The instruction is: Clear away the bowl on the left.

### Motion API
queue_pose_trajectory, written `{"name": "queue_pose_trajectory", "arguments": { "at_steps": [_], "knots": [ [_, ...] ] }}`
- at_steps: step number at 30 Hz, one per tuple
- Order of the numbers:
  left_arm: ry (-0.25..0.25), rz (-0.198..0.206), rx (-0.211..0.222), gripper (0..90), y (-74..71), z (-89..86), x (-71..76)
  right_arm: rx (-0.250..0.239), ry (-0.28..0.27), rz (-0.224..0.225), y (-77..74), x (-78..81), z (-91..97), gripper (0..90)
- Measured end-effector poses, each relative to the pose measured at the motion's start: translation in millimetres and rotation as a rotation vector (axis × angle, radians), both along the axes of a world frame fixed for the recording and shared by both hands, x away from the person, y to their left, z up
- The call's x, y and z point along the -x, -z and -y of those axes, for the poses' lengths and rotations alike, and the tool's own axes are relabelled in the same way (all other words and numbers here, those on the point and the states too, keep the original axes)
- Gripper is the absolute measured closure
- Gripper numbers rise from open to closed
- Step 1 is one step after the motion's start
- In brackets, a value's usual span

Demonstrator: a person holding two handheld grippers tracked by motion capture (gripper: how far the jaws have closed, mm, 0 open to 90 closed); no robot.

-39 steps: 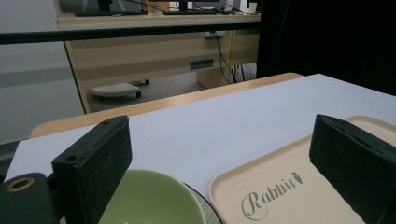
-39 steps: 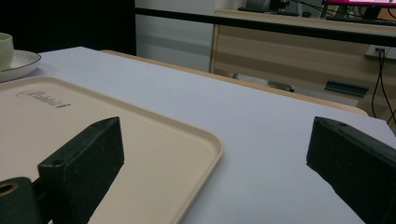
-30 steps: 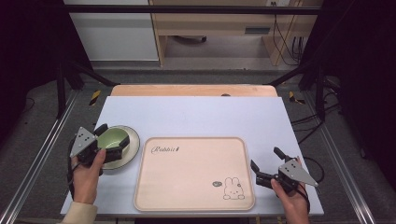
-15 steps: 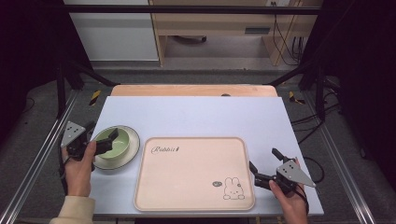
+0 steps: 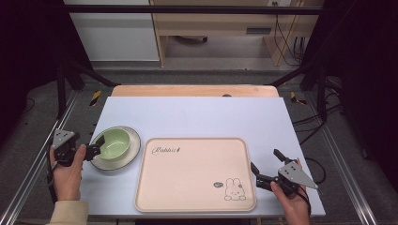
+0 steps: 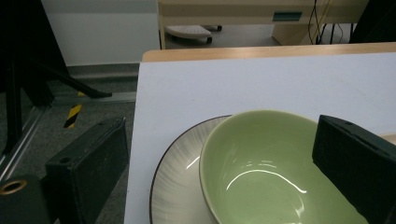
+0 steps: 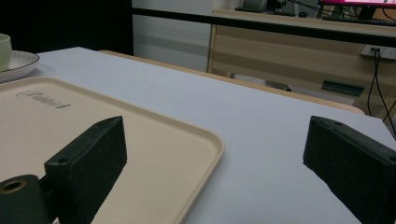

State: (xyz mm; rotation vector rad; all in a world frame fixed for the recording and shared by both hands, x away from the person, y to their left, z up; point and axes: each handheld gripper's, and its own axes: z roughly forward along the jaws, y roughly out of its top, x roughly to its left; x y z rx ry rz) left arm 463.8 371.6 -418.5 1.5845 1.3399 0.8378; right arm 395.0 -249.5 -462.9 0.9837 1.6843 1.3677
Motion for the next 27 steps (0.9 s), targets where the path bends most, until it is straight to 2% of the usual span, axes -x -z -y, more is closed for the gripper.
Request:
{"name": "queue_pose_trajectory", "arguments": {
  "at_steps": [2, 4, 7, 10, 11, 12, 14, 15, 16, 17, 19, 22, 23, 27],
  "knots": [
    [0.006, -0.004, 0.019, 3.4, 2.4, 0.3, -0.6, 0.002, -0.006, 0.000, -0.3, 0.1, -0.6, 6.2],
    [-0.004, -0.027, 0.027, 3.7, 3.7, 1.6, -1.1, 0.001, -0.007, -0.004, 0.1, 0.3, -1.5, 6.2],
    [-0.018, -0.039, 0.009, 4.3, 5.8, 2.8, -2.4, 0.002, -0.007, -0.005, 0.4, 0.2, -1.5, 6.2],
    [-0.019, -0.046, 0.012, 6.8, 8.0, 1.5, -3.0, 0.008, -0.006, -0.008, 0.7, -0.1, -1.2, 6.7],
    [-0.027, -0.062, 0.009, 8.3, 11.1, 1.3, -3.6, 0.009, -0.004, -0.005, 0.6, -0.2, -0.8, 6.8],
    [-0.027, -0.062, 0.009, 11.1, 11.1, 1.3, -3.6, 0.009, -0.004, -0.005, 0.6, -0.2, -0.8, 6.8],
    [-0.032, -0.106, -0.011, 17.1, 14.3, 2.2, -4.3, 0.008, -0.006, -0.007, 0.8, 0.0, -0.8, 6.8],
    [-0.031, -0.112, -0.022, 22.7, 14.7, 2.5, -3.8, 0.009, -0.007, -0.012, 0.8, 0.0, -0.9, 6.8],
    [-0.031, -0.112, -0.022, 32.9, 14.7, 2.5, -3.8, 0.009, -0.007, -0.012, 0.8, 0.0, -0.9, 6.8],
    [-0.025, -0.123, -0.035, 35.9, 15.4, 3.7, -3.4, 0.009, -0.012, -0.012, 1.4, -0.6, -1.6, 6.8],
    [-0.030, -0.135, -0.045, 41.4, 16.0, 3.4, -3.4, 0.011, -0.015, -0.018, 1.7, -0.5, -2.3, 6.8],
    [-0.035, -0.148, -0.048, 43.3, 17.2, 2.4, -3.6, 0.016, -0.020, -0.016, 2.3, -1.2, -2.7, 6.8],
    [-0.037, -0.165, -0.044, 46.4, 19.9, 1.2, -4.4, 0.016, -0.022, -0.021, 2.4, -1.3, -3.3, 6.8],
    [-0.045, -0.183, -0.036, 52.1, 24.1, 0.2, -5.9, 0.018, -0.028, -0.024, 2.8, -1.0, -3.5, 6.7]
  ]
}}
